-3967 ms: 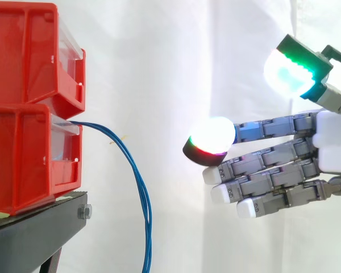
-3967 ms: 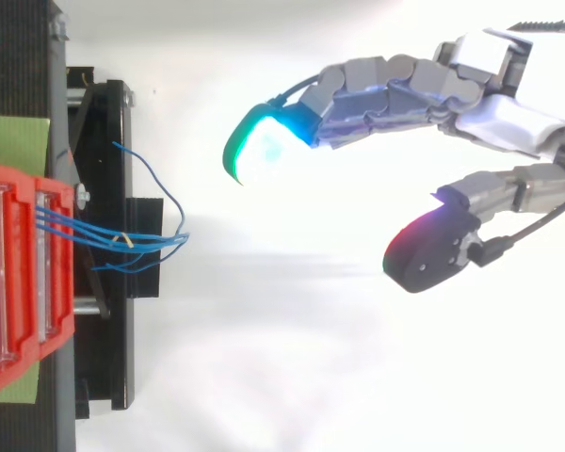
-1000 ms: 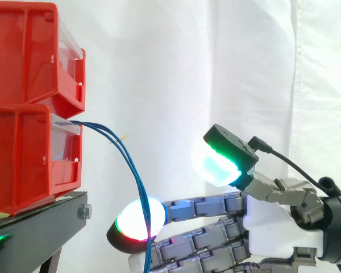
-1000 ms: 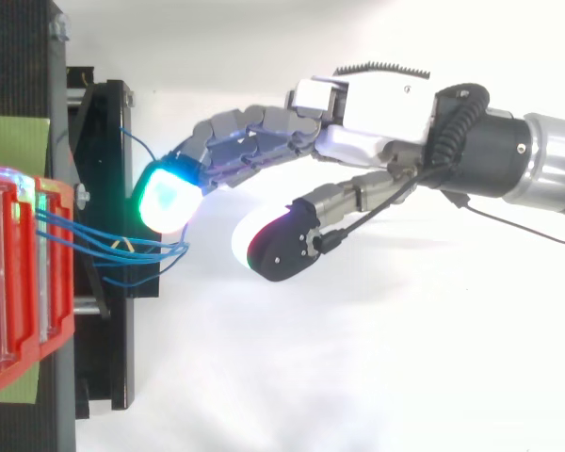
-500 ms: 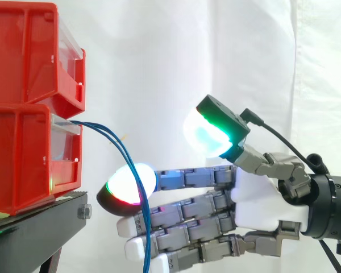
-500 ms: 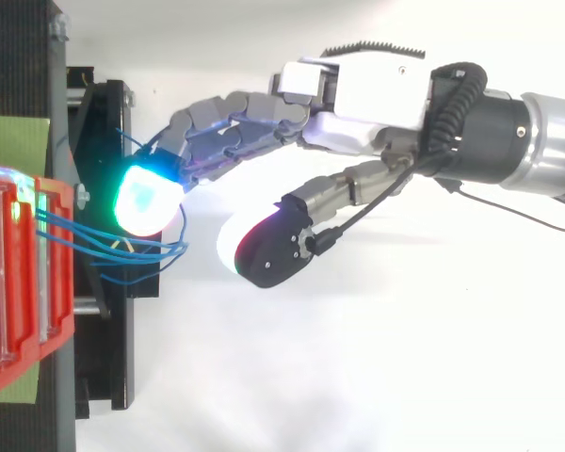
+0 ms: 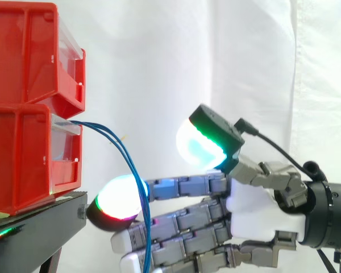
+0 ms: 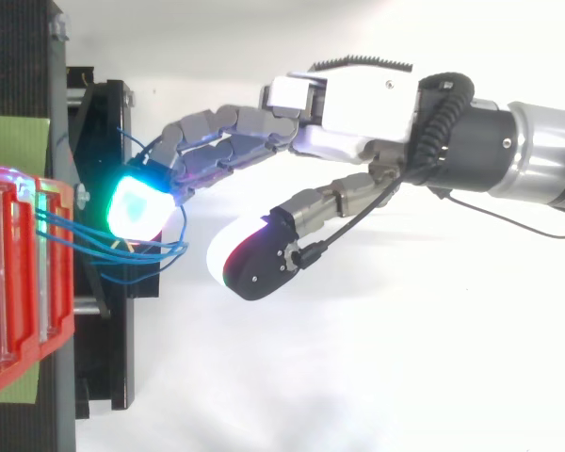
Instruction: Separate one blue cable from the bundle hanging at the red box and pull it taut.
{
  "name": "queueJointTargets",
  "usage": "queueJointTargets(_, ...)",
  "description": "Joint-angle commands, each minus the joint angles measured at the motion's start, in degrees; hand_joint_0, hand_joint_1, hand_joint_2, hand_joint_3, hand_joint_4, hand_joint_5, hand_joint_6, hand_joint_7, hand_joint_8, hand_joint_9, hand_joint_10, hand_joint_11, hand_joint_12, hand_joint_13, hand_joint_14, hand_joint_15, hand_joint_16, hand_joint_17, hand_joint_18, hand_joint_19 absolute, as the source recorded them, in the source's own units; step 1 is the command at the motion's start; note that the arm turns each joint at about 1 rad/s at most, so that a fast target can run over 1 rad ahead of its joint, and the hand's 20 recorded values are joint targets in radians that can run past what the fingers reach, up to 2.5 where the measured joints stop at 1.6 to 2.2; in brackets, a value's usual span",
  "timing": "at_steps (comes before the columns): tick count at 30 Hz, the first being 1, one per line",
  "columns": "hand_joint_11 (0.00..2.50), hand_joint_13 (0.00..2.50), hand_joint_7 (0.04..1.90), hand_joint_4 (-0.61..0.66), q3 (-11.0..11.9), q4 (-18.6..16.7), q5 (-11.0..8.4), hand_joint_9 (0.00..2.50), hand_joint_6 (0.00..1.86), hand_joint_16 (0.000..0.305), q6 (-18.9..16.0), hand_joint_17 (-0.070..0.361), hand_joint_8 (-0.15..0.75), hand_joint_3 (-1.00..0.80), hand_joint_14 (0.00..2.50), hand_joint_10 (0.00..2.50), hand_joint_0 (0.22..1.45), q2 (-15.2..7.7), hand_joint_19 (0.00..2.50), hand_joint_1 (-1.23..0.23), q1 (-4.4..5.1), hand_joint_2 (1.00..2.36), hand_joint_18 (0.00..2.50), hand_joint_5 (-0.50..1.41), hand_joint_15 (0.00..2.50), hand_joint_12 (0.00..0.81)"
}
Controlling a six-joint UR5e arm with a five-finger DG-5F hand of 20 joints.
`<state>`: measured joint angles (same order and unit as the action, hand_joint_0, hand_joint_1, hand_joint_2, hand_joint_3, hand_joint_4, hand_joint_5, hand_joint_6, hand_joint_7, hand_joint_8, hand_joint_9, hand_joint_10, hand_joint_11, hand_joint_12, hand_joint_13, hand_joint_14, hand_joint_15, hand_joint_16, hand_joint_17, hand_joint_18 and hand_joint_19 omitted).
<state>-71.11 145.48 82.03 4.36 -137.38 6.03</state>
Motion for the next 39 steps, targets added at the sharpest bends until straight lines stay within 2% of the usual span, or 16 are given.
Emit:
queueJointTargets(1, 0.32, 0.58, 0.80, 0.25, 0.27, 0.41, -0.11, 0.60, 0.50, 0.040, 0.03, 0.089, 0.278, -0.50, 0.01, 0.01, 0.53, -0.52, 0.44, -0.62, 0.12, 1.00, 0.39, -0.19, 0.28, 0.326)
queueJointTargets(6, 0.33, 0.59, 0.81, 0.26, 0.27, 0.33, 0.42, 0.60, 0.50, 0.040, 0.39, 0.089, 0.280, -0.50, 0.01, 0.01, 0.53, -0.52, 0.43, -0.59, 0.12, 1.00, 0.39, -0.19, 0.29, 0.327)
queueJointTargets(9, 0.33, 0.61, 0.82, 0.27, 0.53, -0.29, 0.42, 0.62, 0.50, 0.039, 0.47, 0.089, 0.279, -0.50, 0.01, 0.01, 0.54, -0.52, 0.44, -0.63, 0.21, 1.00, 0.40, -0.18, 0.30, 0.326)
queueJointTargets(13, 0.34, 0.63, 0.83, 0.27, 1.24, 0.59, 0.59, 0.63, 0.50, 0.039, 1.97, 0.087, 0.273, -0.50, 0.01, 0.01, 0.55, -0.52, 0.43, -0.65, 0.39, 1.00, 0.41, -0.18, 0.31, 0.319)
queueJointTargets(20, 0.35, 0.66, 0.83, 0.28, 1.67, 0.85, 0.50, 0.68, 0.50, 0.036, 2.23, 0.081, 0.274, -0.50, 0.01, 0.01, 0.57, -0.52, 0.42, -0.64, 1.09, 1.00, 0.42, -0.17, 0.32, 0.307)
queueJointTargets(27, 0.37, 0.68, 0.83, 0.29, 2.91, 2.88, 0.50, 0.70, 0.50, 0.035, 4.08, 0.079, 0.277, -0.50, 0.01, 0.02, 0.57, -0.61, 0.42, -0.64, 1.62, 1.00, 0.43, -0.17, 0.32, 0.308)
queueJointTargets(33, 0.38, 0.70, 0.84, 0.29, 3.61, 1.56, 0.68, 0.73, 0.50, 0.035, 3.99, 0.078, 0.281, -0.50, 0.01, 0.01, 0.58, -1.92, 0.42, -0.59, 1.44, 1.00, 0.44, -0.17, 0.33, 0.308)
queueJointTargets(36, 0.38, 0.71, 0.85, 0.30, 3.61, 2.44, 0.68, 0.74, 0.50, 0.035, 3.90, 0.078, 0.288, -0.50, 0.01, 0.01, 0.57, -1.84, 0.43, -0.55, 1.27, 1.00, 0.44, -0.16, 0.33, 0.310)
queueJointTargets(39, 0.41, 0.71, 0.89, 0.30, 3.61, 2.96, 1.56, 0.75, 0.50, 0.035, 3.81, 0.078, 0.289, -0.50, 0.01, 0.01, 0.57, -1.92, 0.43, -0.54, 1.00, 1.00, 0.45, -0.16, 0.34, 0.309)
